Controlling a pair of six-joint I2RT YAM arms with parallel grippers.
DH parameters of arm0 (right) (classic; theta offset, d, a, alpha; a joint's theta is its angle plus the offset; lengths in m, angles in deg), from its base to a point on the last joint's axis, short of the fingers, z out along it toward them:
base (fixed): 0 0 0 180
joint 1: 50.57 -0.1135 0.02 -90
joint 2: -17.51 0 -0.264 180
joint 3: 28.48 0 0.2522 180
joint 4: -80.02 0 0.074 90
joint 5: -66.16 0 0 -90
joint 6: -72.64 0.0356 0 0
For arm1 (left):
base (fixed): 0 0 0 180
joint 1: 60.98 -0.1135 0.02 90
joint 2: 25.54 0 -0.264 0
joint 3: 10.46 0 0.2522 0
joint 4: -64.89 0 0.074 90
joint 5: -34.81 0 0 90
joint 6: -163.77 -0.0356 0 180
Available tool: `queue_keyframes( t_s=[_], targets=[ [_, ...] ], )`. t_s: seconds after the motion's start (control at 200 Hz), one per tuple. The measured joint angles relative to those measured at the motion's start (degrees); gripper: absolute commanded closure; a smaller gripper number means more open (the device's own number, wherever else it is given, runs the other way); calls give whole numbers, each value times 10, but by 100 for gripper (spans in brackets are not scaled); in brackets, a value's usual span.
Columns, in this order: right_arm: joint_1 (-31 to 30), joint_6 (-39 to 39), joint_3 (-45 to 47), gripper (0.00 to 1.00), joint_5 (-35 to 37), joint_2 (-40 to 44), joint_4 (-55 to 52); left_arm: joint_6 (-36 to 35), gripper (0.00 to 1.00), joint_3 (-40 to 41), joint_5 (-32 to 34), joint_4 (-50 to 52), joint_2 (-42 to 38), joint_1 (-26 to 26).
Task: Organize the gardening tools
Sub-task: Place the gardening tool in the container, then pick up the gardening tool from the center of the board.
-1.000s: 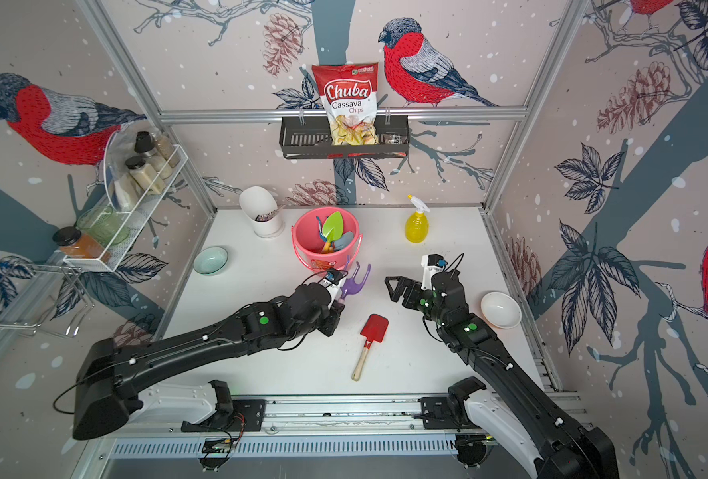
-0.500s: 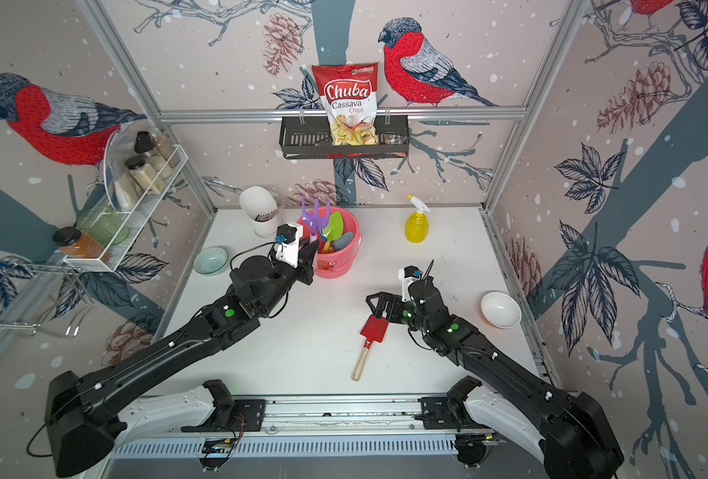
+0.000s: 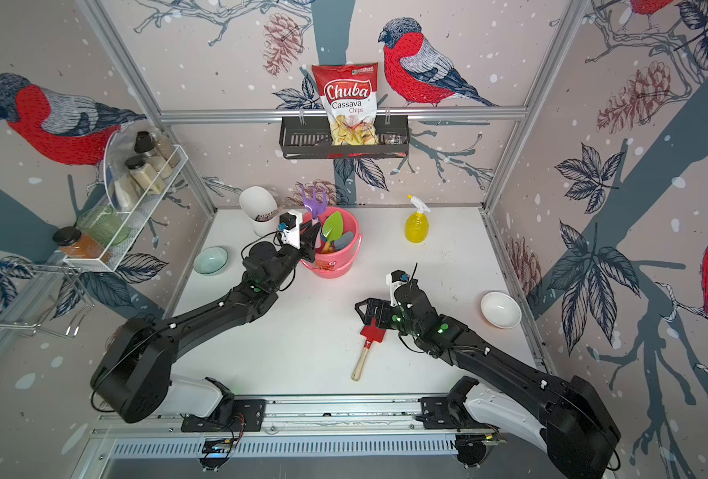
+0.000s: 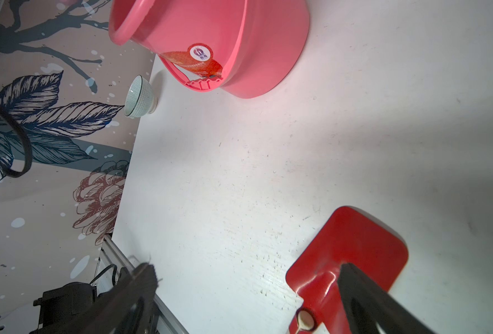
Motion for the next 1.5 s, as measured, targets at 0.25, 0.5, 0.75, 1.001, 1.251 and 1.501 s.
queue_keyframes(
  t_s=[0.25, 0.5, 0.75, 1.001, 1.251, 1.501],
  targets=[
    [-15, 9, -13, 0, 1, -17, -8, 2, 100, -13, -28, -74, 94, -22],
    [-22, 9, -26, 0, 3, -28, -30, 5, 100, -25, -30, -113, 148, -26],
    [-59, 14, -49, 0, 16, -60, -80, 4, 54, -16, -29, -150, 166, -26],
    [-125, 61, -68, 0, 32, -98, -139, 15, 6, 12, -23, -176, 152, -26],
    [-187, 148, -92, 0, 59, -90, -192, 18, 2, 58, -10, -190, 77, -23],
    [-217, 207, -150, 0, 92, -164, -255, 17, 2, 105, 33, -136, -36, 36]
  ],
)
